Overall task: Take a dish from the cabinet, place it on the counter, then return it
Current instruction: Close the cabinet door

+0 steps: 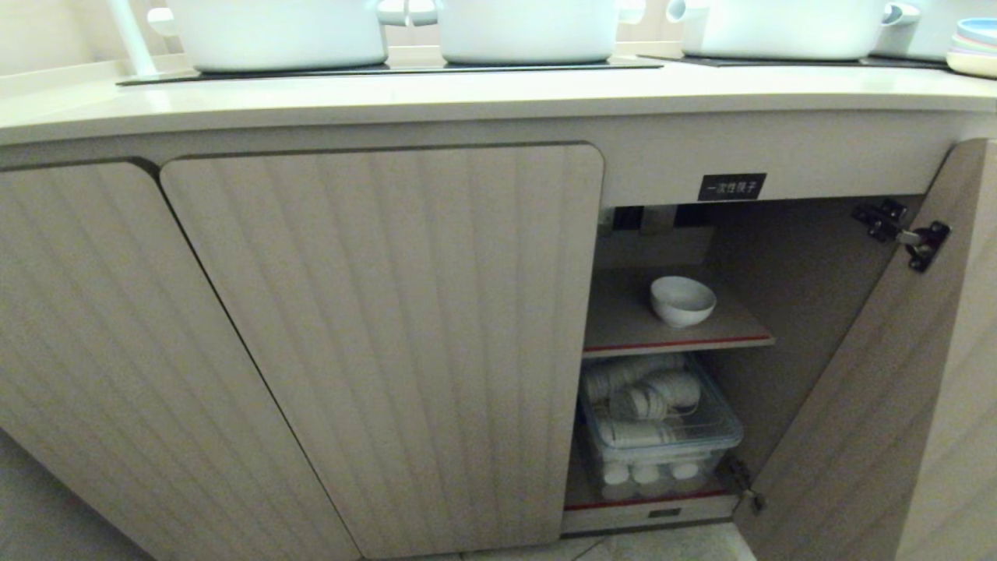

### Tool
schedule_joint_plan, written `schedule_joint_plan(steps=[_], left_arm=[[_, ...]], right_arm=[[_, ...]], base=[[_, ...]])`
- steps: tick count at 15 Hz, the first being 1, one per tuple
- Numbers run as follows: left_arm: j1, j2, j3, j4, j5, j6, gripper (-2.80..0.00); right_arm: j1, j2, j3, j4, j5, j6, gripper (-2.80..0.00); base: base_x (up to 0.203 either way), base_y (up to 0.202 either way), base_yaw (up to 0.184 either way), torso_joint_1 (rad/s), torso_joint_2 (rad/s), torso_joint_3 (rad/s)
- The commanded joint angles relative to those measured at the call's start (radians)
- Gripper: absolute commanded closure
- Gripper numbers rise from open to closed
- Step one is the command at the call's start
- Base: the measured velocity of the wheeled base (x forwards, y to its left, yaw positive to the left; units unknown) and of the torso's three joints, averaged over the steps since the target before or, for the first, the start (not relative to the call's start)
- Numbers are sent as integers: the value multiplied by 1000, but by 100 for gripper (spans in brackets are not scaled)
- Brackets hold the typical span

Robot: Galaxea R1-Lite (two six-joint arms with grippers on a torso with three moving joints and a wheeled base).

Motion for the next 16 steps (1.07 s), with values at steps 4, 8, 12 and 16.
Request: schedule_joint_plan(steps=[4,8,12,16], left_arm=[[0,0,0,-1,0,0,0],[0,0,0,-1,1,0,0],[0,0,0,-1,0,0,0],[0,0,0,-1,0,1,0]], right_arm=[[0,0,-1,0,0,-1,0],[0,0,0,0,0,-1,0],[-2,0,0,0,1,-1,0],[-1,0,0,0,1,-1,0]], base=[[0,0,0,0,0,0],[0,0,0,0,0,0],[0,0,0,0,0,0],[0,0,0,0,0,0]])
